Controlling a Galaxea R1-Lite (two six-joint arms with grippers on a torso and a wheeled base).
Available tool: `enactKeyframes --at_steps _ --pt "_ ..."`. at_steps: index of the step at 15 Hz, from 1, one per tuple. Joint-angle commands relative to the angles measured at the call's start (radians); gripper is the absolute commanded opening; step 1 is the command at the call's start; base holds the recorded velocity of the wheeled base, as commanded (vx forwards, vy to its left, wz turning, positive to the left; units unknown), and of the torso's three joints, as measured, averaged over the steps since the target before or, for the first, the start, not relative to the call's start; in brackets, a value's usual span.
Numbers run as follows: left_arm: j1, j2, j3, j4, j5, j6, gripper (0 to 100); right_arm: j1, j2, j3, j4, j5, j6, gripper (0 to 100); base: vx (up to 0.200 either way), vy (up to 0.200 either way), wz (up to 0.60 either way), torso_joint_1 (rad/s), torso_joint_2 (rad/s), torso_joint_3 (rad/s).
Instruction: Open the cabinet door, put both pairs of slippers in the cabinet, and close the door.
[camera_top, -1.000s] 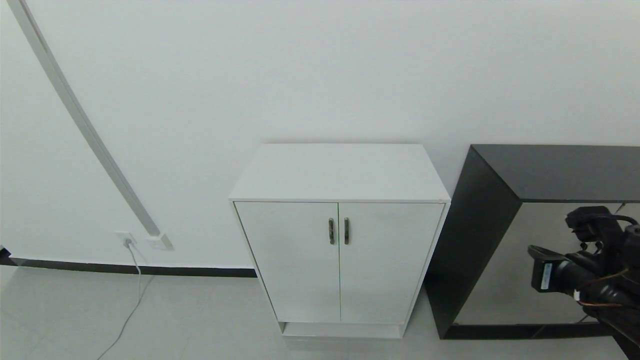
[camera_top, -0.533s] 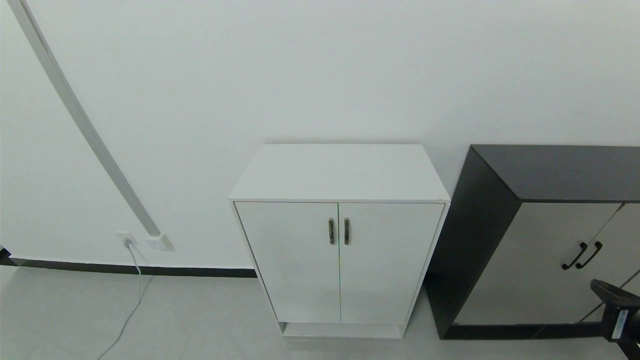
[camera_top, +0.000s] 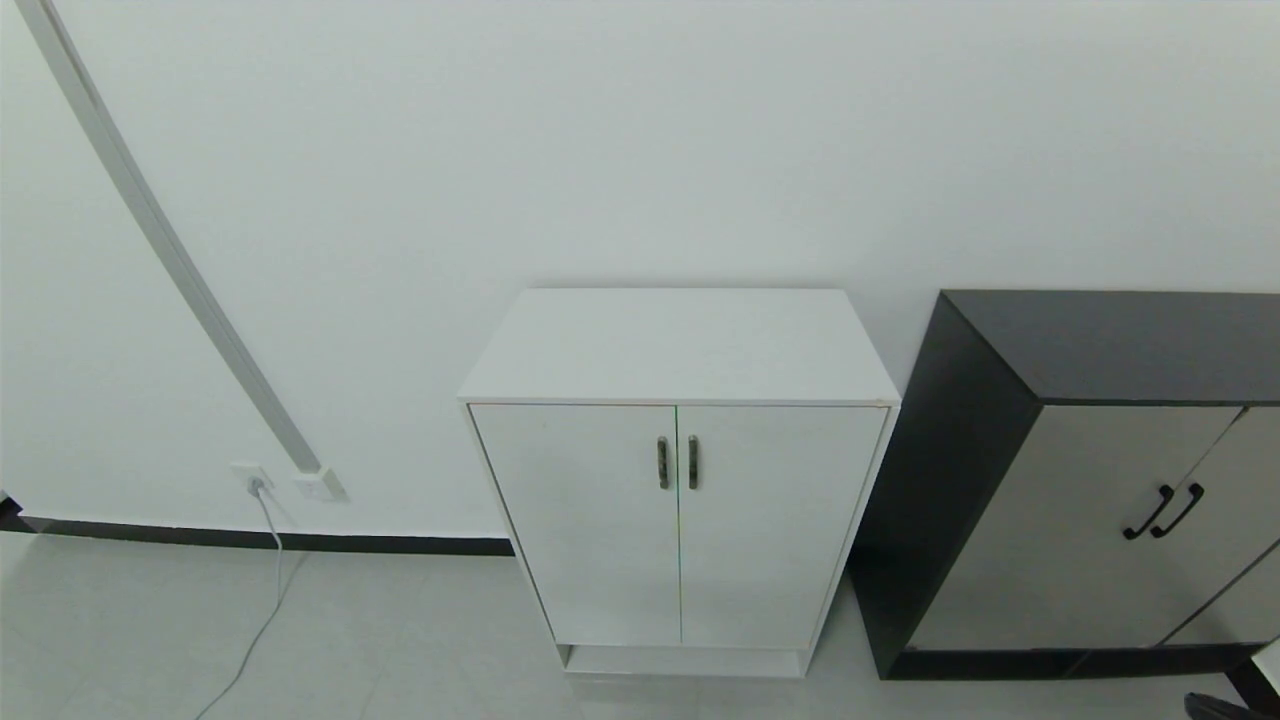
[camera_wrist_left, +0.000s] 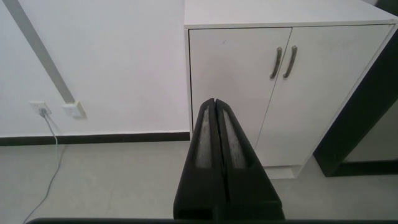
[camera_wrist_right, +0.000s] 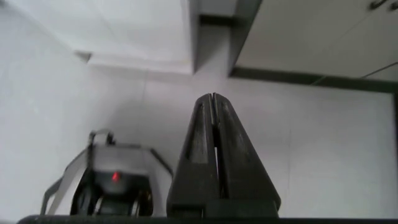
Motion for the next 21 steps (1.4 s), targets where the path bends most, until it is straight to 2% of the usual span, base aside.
enactKeyframes --at_steps 1,7,15,21 --pt "0.0 0.001 0.0 0.0 0.0 0.0 0 0.01 -0.061 0.0 0.042 0.01 -0.016 0 0.0 0.0 0.0 0.0 0.0 0.0" --pt "0.0 0.001 0.0 0.0 0.0 0.0 0 0.102 -0.115 0.0 0.203 0.01 -0.03 0 0.0 0.0 0.0 0.0 0.0 0.0" --pt "0.0 0.001 0.0 0.0 0.0 0.0 0 0.155 -0.136 0.0 0.266 0.012 -0.028 0 0.0 0.0 0.0 0.0 0.0 0.0" --pt "0.0 0.001 0.0 0.0 0.0 -0.001 0 0.221 -0.199 -0.002 0.409 0.017 -0.025 0 0.0 0.0 0.0 0.0 0.0 0.0"
